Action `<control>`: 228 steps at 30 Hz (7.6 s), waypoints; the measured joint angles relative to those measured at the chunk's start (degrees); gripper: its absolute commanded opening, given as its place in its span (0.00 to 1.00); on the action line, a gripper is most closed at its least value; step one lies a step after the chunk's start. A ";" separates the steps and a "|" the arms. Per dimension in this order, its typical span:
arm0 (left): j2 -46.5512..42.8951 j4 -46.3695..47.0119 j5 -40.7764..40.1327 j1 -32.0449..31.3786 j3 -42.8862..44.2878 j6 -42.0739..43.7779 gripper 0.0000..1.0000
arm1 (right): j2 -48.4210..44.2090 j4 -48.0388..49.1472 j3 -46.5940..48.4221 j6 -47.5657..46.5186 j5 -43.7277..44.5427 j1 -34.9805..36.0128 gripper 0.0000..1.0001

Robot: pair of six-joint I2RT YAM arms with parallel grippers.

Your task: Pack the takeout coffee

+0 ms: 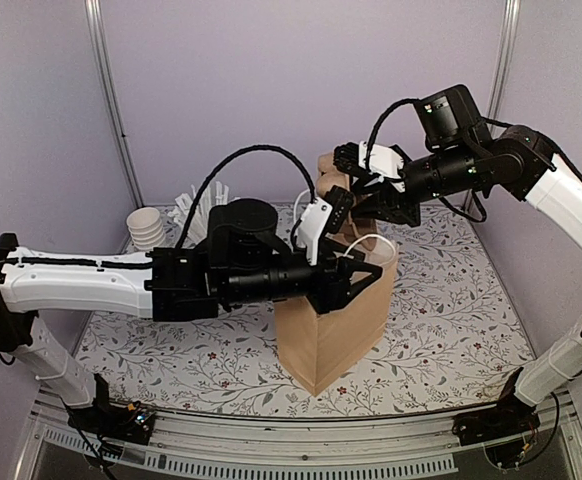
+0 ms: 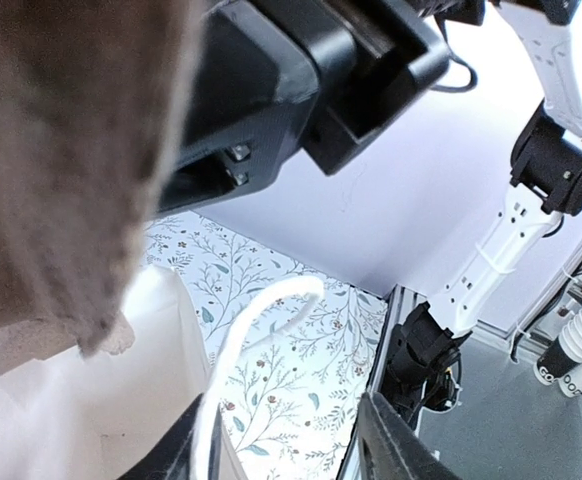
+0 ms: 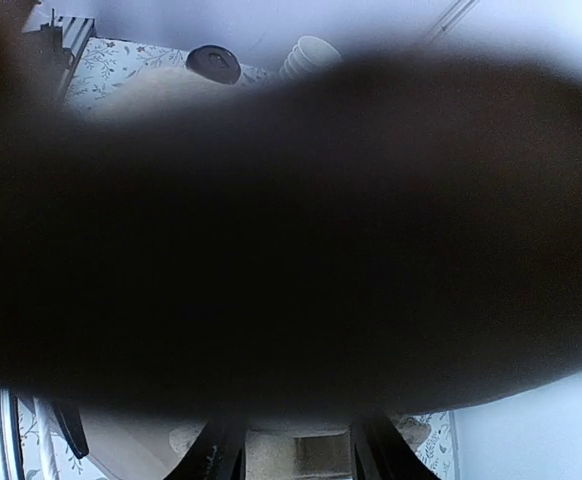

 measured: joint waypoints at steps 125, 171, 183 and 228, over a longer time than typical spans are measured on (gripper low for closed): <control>-1.20 59.43 -52.63 -24.37 -43.47 8.46 0.99 | 6.01 -25.00 -6.88 -8.17 13.35 11.98 0.36; -15.30 12.26 -48.89 -17.05 -18.23 -18.23 0.80 | 5.60 -24.83 -6.91 -3.98 16.63 12.37 0.42; -18.16 -3.52 -47.08 -15.23 -21.84 -26.69 0.90 | 4.68 -25.55 -2.16 -3.89 14.27 12.37 0.52; -6.19 -18.12 19.17 6.51 1.60 -10.38 0.96 | -5.44 -19.65 1.29 -6.21 10.49 12.37 0.66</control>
